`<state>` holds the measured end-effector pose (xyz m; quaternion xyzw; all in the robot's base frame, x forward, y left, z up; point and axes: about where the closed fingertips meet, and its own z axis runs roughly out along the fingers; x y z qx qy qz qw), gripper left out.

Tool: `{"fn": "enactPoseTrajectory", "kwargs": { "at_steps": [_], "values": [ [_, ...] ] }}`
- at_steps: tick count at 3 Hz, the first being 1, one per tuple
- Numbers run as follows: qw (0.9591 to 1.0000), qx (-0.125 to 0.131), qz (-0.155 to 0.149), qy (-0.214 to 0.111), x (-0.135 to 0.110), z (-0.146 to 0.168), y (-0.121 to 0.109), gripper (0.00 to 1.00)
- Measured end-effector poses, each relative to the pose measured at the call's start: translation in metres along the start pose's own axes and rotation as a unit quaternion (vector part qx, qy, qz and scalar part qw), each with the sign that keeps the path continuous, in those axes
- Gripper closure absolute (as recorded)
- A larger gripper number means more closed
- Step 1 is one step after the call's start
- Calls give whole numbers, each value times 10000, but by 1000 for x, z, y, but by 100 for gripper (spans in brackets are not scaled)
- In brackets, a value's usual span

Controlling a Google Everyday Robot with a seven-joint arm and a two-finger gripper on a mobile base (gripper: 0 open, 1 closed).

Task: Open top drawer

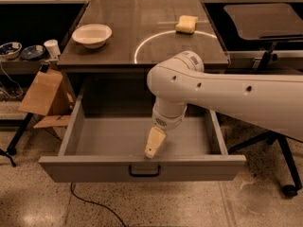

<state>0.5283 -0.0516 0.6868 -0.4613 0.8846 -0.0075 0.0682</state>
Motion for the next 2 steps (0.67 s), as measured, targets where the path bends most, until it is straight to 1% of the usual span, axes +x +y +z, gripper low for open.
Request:
{"fn": "enactPoseTrajectory", "kwargs": {
  "at_steps": [1, 2],
  "values": [
    [9999, -75, 15, 145, 33, -14, 12, 0],
    [9999, -73, 15, 145, 33, -14, 12, 0]
  ]
}}
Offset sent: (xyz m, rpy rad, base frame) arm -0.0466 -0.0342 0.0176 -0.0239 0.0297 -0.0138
